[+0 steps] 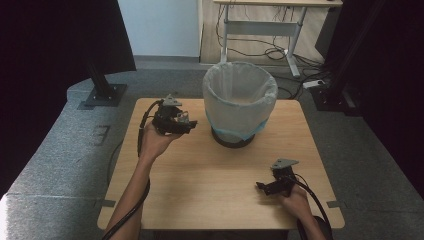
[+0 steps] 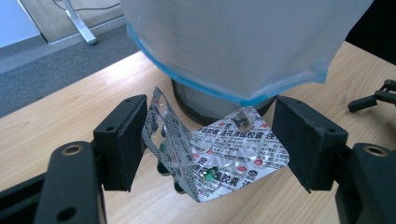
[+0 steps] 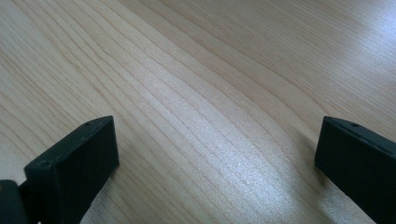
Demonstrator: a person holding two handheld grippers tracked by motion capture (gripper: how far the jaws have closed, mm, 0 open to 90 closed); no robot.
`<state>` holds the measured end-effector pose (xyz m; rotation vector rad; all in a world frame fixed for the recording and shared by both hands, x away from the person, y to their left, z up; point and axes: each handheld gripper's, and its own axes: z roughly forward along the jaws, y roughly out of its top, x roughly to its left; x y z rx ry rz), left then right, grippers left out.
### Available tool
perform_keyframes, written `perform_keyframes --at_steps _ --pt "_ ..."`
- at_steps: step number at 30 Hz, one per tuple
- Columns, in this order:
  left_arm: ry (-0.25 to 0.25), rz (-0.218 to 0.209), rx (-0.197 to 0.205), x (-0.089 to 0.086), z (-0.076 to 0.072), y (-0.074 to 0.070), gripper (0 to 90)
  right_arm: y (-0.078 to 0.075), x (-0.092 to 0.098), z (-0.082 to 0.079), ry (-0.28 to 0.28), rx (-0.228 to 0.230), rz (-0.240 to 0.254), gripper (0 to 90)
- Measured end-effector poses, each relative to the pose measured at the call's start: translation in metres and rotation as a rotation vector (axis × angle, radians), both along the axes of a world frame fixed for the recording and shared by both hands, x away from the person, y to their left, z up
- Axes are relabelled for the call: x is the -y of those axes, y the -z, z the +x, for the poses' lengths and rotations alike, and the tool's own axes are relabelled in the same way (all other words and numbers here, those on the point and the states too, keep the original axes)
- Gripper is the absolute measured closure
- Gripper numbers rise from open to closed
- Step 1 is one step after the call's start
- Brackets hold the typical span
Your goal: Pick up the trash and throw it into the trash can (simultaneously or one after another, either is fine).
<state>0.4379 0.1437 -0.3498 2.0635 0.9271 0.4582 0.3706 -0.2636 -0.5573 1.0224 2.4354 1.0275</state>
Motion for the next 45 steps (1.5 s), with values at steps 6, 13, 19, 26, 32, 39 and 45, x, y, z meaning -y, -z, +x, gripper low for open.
perform_keyframes --at_steps 6,13,19,26,32,39,45 --pt "0.006 -0.013 0.008 0.002 0.002 -0.018 28.0 0.000 0.000 0.000 0.002 -0.003 0.001 0.0" --pt "0.013 -0.022 0.018 0.007 0.005 -0.038 28.0 0.000 0.000 0.000 0.000 -0.001 -0.002 0.0" --pt "0.018 -0.029 0.028 0.012 0.010 -0.054 28.0 0.000 0.000 0.000 0.001 -0.003 0.000 0.0" --pt "0.034 -0.033 0.042 0.023 0.013 -0.075 28.0 0.000 0.000 0.000 0.002 -0.002 0.003 0.0" --pt "0.052 -0.036 0.052 0.035 0.016 -0.088 28.1 0.000 0.000 0.000 0.001 0.000 0.002 0.0" --pt "0.059 -0.038 0.060 0.047 0.023 -0.097 28.1 0.000 0.000 0.000 0.001 0.000 0.002 0.0" --pt "0.063 -0.031 0.070 0.058 0.030 -0.103 28.0 0.000 0.000 0.000 0.001 0.000 0.002 0.0"
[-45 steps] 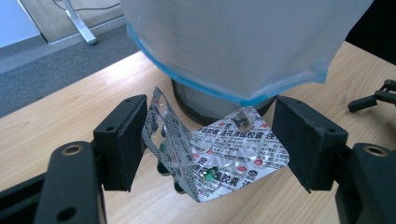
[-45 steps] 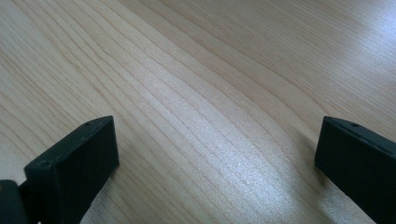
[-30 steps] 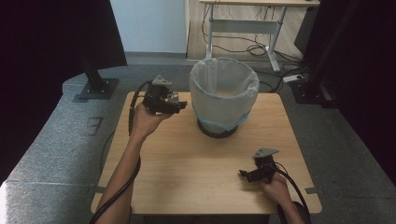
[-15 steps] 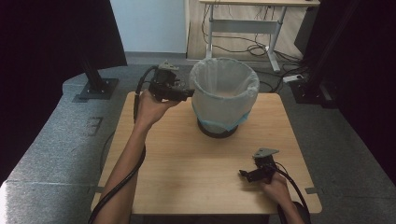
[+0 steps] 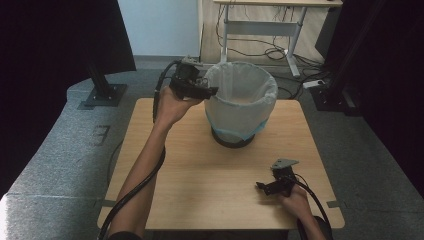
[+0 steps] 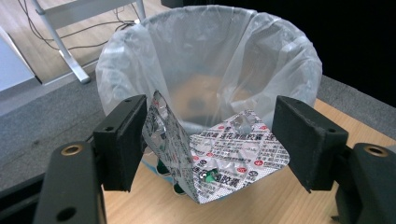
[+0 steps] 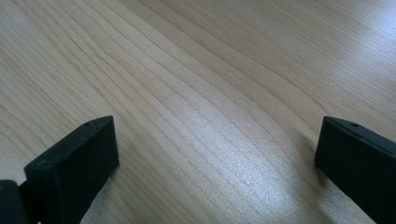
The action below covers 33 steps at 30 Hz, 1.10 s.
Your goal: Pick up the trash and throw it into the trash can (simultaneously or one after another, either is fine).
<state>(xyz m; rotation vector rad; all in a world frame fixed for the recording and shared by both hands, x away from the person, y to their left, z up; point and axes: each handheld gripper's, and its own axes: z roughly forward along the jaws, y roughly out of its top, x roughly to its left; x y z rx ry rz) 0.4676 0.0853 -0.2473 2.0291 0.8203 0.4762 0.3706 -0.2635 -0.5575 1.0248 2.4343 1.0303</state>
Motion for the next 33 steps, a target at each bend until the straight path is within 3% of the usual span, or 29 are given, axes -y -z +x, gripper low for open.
perform_keyframes --at_steps 10,17,33 --pt "0.014 0.005 0.012 0.023 0.009 -0.007 28.1 0.000 0.000 0.000 0.001 0.001 0.001 0.0" --pt "0.021 0.031 0.016 0.040 0.017 -0.007 28.1 0.000 0.000 0.000 0.001 0.000 0.001 0.0" --pt "0.022 0.057 -0.009 0.069 0.041 0.011 27.6 0.000 0.000 0.000 0.001 0.001 0.002 0.0"
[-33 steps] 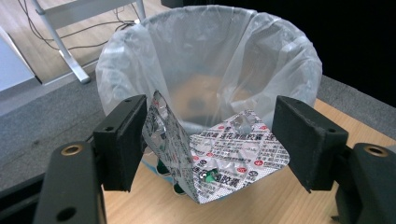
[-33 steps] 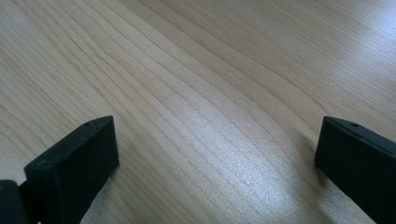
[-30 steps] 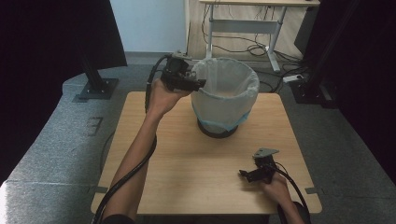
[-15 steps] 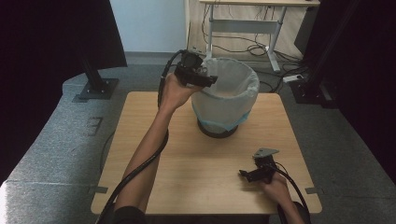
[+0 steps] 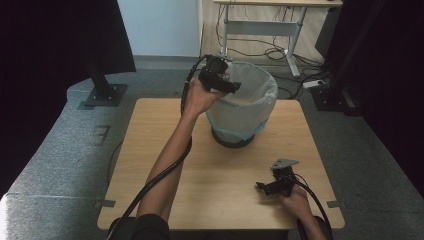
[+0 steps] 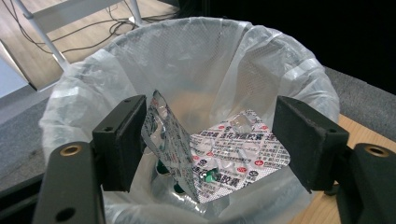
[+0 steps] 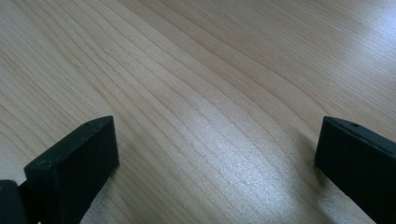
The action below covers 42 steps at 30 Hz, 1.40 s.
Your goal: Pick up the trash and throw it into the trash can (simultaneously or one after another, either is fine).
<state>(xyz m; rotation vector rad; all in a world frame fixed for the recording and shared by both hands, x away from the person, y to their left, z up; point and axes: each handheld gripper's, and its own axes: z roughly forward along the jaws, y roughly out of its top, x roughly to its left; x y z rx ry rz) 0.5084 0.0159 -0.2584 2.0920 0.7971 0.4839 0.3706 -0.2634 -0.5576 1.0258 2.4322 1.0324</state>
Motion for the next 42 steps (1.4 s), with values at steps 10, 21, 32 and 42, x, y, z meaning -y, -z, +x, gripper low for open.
perform_keyframes --at_steps 10,21,32,42 --pt "-0.037 0.024 -0.028 0.010 0.015 0.021 19.4 0.000 0.000 0.000 -0.007 -0.004 0.000 0.0" --pt "-0.048 0.041 -0.034 0.009 0.012 0.022 2.6 0.000 0.000 0.000 -0.010 -0.004 0.001 0.0" --pt "-0.027 0.048 -0.032 -0.011 -0.002 0.022 0.9 0.000 0.000 0.000 -0.011 -0.004 0.000 0.0" --pt "-0.036 0.038 -0.025 -0.030 -0.015 0.025 0.8 0.000 0.000 -0.001 -0.011 -0.005 0.001 0.0"
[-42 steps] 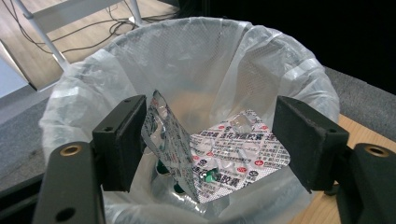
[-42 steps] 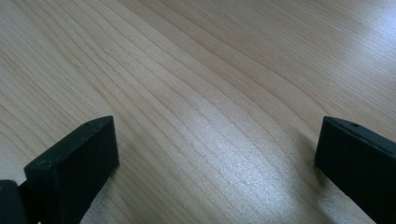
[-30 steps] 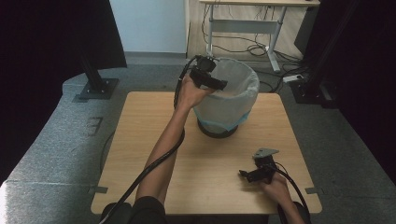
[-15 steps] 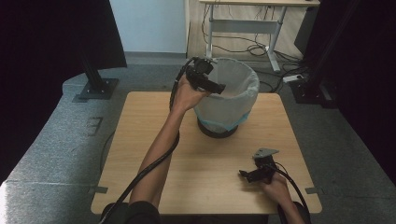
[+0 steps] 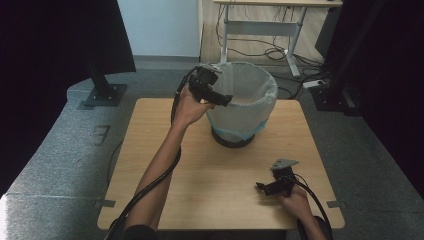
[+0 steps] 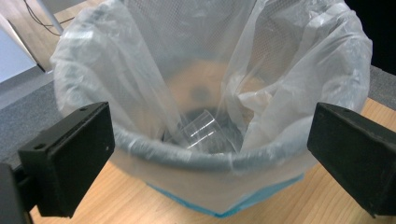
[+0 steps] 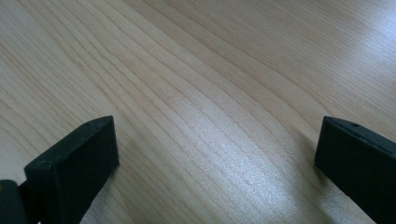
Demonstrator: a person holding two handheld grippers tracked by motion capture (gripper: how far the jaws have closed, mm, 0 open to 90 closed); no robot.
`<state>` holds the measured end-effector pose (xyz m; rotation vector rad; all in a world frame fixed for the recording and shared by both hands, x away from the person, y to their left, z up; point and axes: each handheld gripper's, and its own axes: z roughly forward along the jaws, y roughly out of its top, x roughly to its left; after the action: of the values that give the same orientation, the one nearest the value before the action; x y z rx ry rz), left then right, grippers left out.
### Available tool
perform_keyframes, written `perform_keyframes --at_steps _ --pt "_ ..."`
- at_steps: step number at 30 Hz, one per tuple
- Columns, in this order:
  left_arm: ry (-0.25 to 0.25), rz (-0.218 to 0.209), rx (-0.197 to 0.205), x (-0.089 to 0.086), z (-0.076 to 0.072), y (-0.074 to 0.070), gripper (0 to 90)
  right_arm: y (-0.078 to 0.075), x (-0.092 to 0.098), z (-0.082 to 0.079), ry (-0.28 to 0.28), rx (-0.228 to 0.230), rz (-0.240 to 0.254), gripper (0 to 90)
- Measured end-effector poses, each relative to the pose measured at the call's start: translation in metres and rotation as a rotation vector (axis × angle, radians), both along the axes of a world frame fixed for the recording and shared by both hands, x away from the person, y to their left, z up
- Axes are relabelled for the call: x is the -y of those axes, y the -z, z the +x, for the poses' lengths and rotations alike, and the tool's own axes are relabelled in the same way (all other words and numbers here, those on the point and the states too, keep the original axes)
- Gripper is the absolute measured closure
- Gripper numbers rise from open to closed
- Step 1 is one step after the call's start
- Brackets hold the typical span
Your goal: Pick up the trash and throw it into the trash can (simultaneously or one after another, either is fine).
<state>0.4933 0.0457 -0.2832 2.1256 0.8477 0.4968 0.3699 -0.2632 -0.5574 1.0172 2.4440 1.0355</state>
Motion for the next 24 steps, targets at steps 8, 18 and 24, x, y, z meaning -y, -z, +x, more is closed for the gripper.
perform_keyframes --at_steps 8,18,24 --pt "-0.006 -0.042 -0.007 -0.023 -0.009 0.007 1.1 0.000 0.000 -0.001 0.001 0.001 -0.001 0.0" --pt "-0.010 -0.057 -0.008 -0.048 -0.021 0.018 1.3 0.000 0.000 -0.001 0.000 0.001 -0.003 0.0" --pt "-0.011 -0.067 0.004 -0.058 -0.030 0.020 1.4 0.000 0.000 -0.001 0.000 0.001 -0.003 0.0"
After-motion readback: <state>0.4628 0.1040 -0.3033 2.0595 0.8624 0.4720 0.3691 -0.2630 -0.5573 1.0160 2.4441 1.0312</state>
